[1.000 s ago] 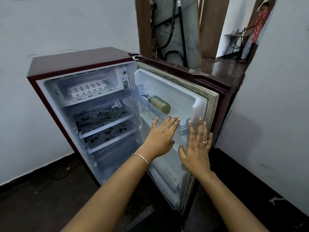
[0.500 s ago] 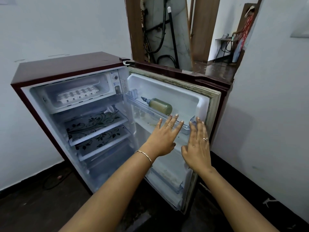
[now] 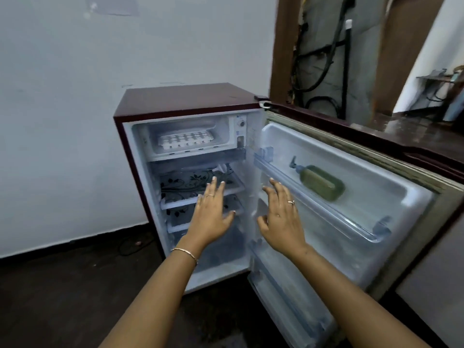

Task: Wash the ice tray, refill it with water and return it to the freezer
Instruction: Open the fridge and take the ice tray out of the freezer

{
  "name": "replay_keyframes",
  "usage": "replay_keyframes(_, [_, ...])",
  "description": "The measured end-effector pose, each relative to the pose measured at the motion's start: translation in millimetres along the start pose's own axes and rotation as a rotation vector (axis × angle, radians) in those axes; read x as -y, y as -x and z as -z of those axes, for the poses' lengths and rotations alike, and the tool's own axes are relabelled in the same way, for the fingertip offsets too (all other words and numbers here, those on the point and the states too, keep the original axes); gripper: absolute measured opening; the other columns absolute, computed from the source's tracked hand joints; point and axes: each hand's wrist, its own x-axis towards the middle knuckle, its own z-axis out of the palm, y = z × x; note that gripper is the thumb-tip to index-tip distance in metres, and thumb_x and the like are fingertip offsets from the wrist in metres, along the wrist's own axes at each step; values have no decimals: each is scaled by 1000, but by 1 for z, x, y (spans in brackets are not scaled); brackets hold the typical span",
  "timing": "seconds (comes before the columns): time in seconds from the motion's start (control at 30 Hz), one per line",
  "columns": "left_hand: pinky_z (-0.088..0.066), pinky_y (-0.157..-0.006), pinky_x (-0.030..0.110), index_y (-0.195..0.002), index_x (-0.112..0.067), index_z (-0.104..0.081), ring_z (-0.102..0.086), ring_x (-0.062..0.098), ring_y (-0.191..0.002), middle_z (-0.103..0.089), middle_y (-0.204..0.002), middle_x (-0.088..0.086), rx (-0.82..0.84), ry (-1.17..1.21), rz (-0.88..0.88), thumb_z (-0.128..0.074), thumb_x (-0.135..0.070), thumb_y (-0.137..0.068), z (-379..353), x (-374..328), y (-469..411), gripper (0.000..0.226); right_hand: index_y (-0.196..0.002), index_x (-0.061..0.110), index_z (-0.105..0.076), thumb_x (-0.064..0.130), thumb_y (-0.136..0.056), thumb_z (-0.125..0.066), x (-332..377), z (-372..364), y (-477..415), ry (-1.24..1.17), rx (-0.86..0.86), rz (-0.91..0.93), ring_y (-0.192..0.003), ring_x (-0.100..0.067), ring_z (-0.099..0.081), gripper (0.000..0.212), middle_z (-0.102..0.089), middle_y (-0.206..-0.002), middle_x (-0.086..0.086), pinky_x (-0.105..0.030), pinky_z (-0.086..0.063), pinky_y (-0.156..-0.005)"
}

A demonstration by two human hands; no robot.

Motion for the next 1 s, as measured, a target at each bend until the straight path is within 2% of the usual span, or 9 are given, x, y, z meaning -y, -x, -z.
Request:
replay_keyframes(0.2, [-14,-119,34,-155,-16,-11,-4,16,-149,-2,-162,-2,-108,311,230,-57,-34,-95,22,83,-62,78,-143,13,-34,18,-88,-56,22,-63,-106,-228,89,-74,-144,-21,-20,59,-27,-154,-2,-35,-18,-117])
replay_keyframes(0.43, [-23,-116,32,-153,-13,-20,-22,21,-145,-23,-158,6,-207,484,405,-61,-26,-93,43,162,-152,73,-140,9,-37,12,-94,-52,40,-132,-241,-556,228,-258,-131,-28,-41,49,-38,-146,-10,-39,-36,-107])
replay_keyframes(0.6, [-31,-114,40,-151,-12,-23,-31,24,-142,-29,-155,8,-259,561,464,-59,-20,-94,46,211,-217,68,-138,10,-40,9,-93,-48,37,-177,-321,-540,265,-281,-103,-34,-56,46,-50,-128,-15,-37,-44,-83])
replay_keyframes(0.7, [-27,-114,30,-152,-10,-22,-30,24,-142,-28,-156,9,-268,553,502,-56,-19,-96,42,227,-249,66,-142,7,-38,6,-93,-49,32,-198,-360,-512,298,-301,-77,-19,-57,50,-55,-107,-11,-29,-44,-68])
replay_keyframes(0.73, [-26,-111,27,-152,-9,-21,-29,24,-142,-27,-156,9,-276,553,513,-55,-18,-96,40,231,-259,66,-144,6,-37,7,-94,-50,31,-205,-372,-502,314,-305,-84,-21,-60,52,-55,-114,-13,-28,-45,-73])
replay_keyframes(0.77, [-26,-111,27,-152,-9,-21,-29,25,-142,-27,-156,9,-287,549,527,-54,-17,-96,38,234,-269,65,-145,6,-35,8,-94,-50,28,-212,-383,-482,326,-301,-101,-28,-60,54,-53,-128,-16,-30,-46,-84])
replay_keyframes(0.83, [-26,-113,31,-152,-7,-21,-28,27,-142,-28,-156,11,-309,530,555,-54,-16,-96,35,241,-285,65,-147,5,-30,11,-95,-50,24,-227,-402,-425,348,-284,-128,-35,-46,56,-40,-147,-18,-36,-39,-102])
replay_keyframes(0.9, [-28,-114,34,-150,-5,-24,-30,29,-141,-31,-153,14,-334,526,582,-57,-14,-94,32,248,-298,65,-149,5,-26,13,-97,-47,20,-241,-416,-390,368,-281,-135,-36,-38,58,-36,-151,-17,-38,-35,-107])
replay_keyframes(1.0, [-33,-109,32,-146,-7,-28,-35,30,-137,-37,-149,14,-331,559,660,-65,-16,-89,29,261,-313,69,-148,7,-27,17,-98,-43,14,-258,-433,-331,359,-260,-132,-41,-38,55,-41,-146,-19,-42,-36,-106])
